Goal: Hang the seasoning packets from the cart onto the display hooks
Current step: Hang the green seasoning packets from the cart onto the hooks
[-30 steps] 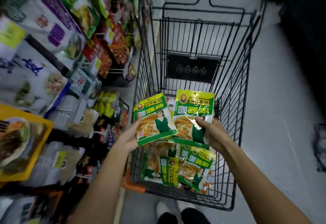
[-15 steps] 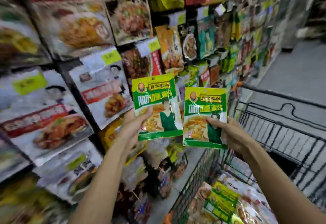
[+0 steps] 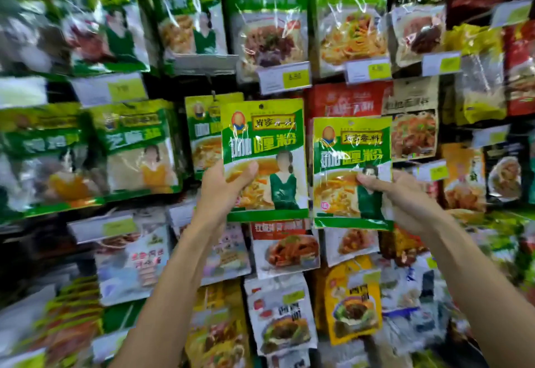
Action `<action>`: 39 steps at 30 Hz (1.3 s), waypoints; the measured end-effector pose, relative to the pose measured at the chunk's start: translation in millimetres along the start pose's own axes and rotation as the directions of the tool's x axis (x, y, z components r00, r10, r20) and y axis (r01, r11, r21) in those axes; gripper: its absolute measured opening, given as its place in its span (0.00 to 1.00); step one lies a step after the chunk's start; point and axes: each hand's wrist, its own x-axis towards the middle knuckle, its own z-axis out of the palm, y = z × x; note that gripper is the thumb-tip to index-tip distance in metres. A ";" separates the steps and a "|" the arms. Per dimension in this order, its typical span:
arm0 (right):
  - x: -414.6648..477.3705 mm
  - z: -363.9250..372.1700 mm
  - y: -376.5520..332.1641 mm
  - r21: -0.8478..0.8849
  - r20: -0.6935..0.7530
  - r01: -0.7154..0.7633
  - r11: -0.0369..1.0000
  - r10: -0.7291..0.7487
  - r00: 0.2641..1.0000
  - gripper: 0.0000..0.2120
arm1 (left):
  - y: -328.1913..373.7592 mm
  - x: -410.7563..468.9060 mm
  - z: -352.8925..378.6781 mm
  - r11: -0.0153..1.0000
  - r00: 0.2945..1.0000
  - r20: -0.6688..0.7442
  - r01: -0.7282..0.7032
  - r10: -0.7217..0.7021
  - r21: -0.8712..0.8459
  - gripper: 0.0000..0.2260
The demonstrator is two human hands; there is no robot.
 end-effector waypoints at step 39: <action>113.4 204.4 -14.5 0.002 0.269 -0.128 0.992 0.123 0.955 0.12 | 21.4 35.9 -182.3 0.981 0.926 -0.336 -0.134 0.174 0.139 0.13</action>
